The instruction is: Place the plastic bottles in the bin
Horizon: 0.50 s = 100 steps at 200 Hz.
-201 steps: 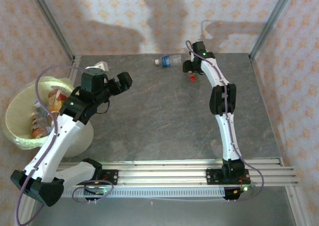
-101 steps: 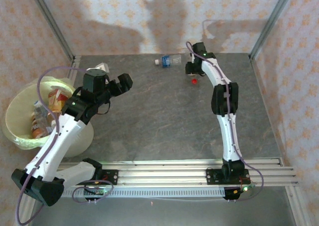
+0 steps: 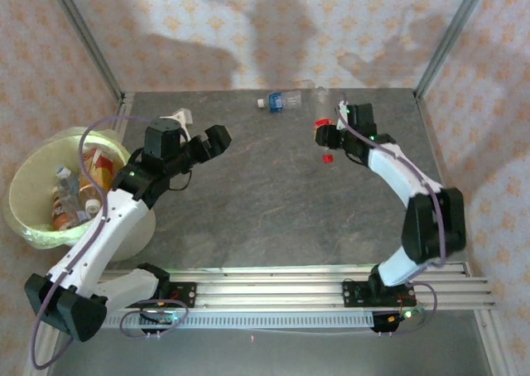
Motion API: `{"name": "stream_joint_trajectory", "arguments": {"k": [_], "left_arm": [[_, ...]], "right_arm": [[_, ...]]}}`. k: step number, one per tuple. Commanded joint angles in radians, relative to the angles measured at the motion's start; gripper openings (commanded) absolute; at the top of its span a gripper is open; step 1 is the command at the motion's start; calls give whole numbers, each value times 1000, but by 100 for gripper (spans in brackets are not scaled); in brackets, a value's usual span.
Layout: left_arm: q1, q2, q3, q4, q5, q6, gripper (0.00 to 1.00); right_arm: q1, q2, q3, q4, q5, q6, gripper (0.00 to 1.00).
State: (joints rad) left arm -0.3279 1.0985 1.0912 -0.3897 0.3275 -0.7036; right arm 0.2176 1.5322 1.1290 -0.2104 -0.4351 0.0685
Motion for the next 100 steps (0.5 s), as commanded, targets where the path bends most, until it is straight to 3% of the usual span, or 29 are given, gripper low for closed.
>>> {"name": "stream_joint_trajectory", "arguments": {"k": [1, 51, 100], "left_arm": [[-18, 29, -23, 170, 139, -47, 100], [-75, 104, 14, 263, 201, -47, 100], [-101, 179, 80, 247, 208, -39, 100]], "right_arm": [[25, -108, -107, 173, -153, 82, 37], [155, -278, -252, 296, -328, 93, 33], [276, -283, -234, 305, -393, 50, 30]]}}
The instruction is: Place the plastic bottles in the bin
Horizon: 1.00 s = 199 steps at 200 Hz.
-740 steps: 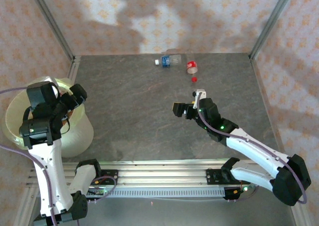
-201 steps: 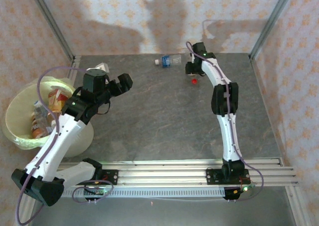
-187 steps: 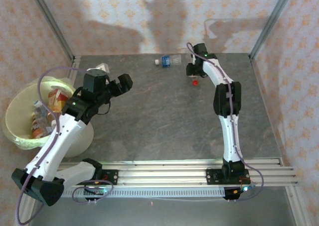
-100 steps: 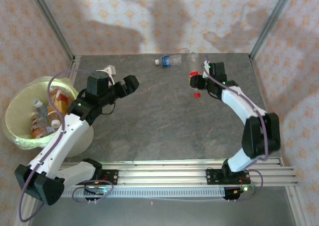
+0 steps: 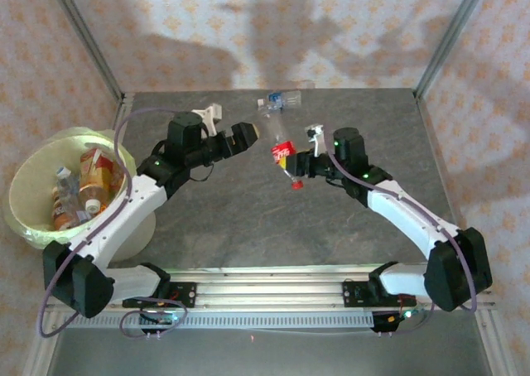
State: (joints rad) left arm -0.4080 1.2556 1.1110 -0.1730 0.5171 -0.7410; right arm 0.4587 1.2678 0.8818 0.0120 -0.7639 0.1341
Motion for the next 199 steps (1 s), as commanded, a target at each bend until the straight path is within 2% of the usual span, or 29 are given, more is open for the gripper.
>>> {"name": "stream_joint_trajectory", "arguments": {"k": [1, 31, 88, 111, 154, 167, 177, 187, 199], "left_arm": [[-22, 23, 61, 29, 19, -1, 100], [-43, 46, 66, 41, 5, -5, 100], [-52, 56, 76, 25, -93, -15, 98], [-52, 63, 90, 4, -127, -2, 91], [-52, 48, 64, 26, -145, -15, 66], [-52, 35, 55, 20, -157, -9, 60], [-52, 21, 49, 14, -174, -2, 57], [-52, 6, 47, 2, -197, 8, 55], [-52, -12, 50, -19, -224, 20, 54]], "right_arm": [[37, -18, 14, 86, -63, -14, 29], [91, -2, 23, 135, -65, 5, 30], [144, 26, 47, 172, -108, 15, 30], [161, 34, 51, 180, -137, 18, 30], [173, 37, 48, 181, -132, 21, 32], [174, 38, 49, 186, -128, 23, 37], [173, 39, 53, 183, -125, 26, 45], [173, 44, 66, 164, -116, 27, 57], [174, 49, 83, 132, -104, 18, 77]]}}
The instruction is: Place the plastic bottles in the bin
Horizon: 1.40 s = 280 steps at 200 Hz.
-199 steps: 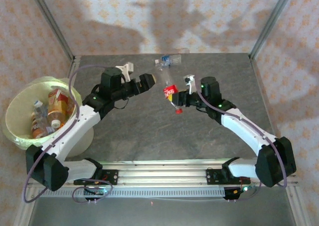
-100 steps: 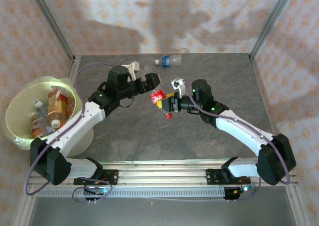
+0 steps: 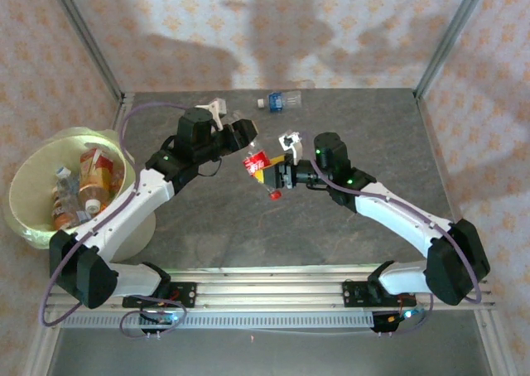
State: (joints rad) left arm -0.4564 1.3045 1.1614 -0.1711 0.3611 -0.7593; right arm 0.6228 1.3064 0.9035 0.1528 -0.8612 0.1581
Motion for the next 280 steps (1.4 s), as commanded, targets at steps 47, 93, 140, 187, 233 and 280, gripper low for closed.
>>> {"name": "stream_joint_trajectory", "arguments": {"k": [47, 93, 140, 187, 233, 280], "left_arm": [[0, -91, 101, -223, -219, 136, 53], [20, -162, 144, -350, -348, 175, 54], [43, -283, 249, -562, -513, 268, 54], [56, -361, 391, -745, -677, 335, 54], [56, -354, 646, -934, -857, 455, 53], [62, -290, 790, -1045, -1189, 499, 52]], "right_arm": [[9, -26, 95, -94, 117, -56, 99], [9, -118, 22, -87, 479, -25, 99], [-3, -150, -37, -151, 853, 43, 99], [-17, -57, 28, -303, 967, 105, 99], [-19, -17, 52, -293, 959, 98, 99], [-20, 20, 57, -288, 939, 108, 99]]}}
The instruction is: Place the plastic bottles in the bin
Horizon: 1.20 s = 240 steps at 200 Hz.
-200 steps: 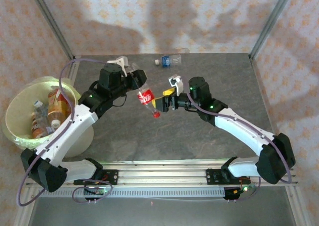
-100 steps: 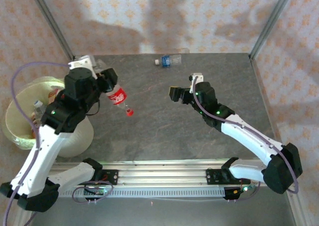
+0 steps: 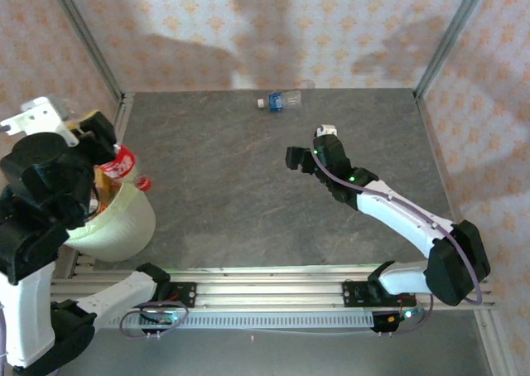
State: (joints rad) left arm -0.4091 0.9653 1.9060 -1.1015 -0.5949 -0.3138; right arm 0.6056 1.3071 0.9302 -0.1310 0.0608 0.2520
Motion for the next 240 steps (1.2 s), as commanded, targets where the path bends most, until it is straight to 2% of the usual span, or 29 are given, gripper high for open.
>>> {"name": "stream_joint_trajectory", "arguments": {"k": [1, 30, 61, 91, 112, 130, 167, 214, 240], "left_arm": [[16, 50, 46, -116, -237, 56, 52], [91, 107, 107, -174, -265, 82, 52], [236, 105, 78, -149, -168, 120, 52], [485, 153, 54, -190, 28, 141, 52], [661, 185, 39, -242, 67, 149, 52], [773, 190, 5, -255, 109, 173, 52], [823, 198, -86, -228, 14, 185, 54], [845, 271, -159, -193, 68, 182, 54], [848, 281, -222, -145, 150, 178, 58]], "right_arm": [[-2, 20, 31, -4, 16, 14, 99], [-4, 32, 45, -11, 10, 6, 99], [-4, 32, 57, -15, 10, -10, 99], [-5, 31, 58, -16, 1, -8, 99], [-6, 29, 58, -24, -3, -10, 99], [-6, 28, 58, -29, -4, -14, 99], [-9, 54, 74, -47, -17, -20, 99], [-9, 86, 91, -72, -28, -3, 99], [-8, 95, 91, -77, -27, 5, 99]]}}
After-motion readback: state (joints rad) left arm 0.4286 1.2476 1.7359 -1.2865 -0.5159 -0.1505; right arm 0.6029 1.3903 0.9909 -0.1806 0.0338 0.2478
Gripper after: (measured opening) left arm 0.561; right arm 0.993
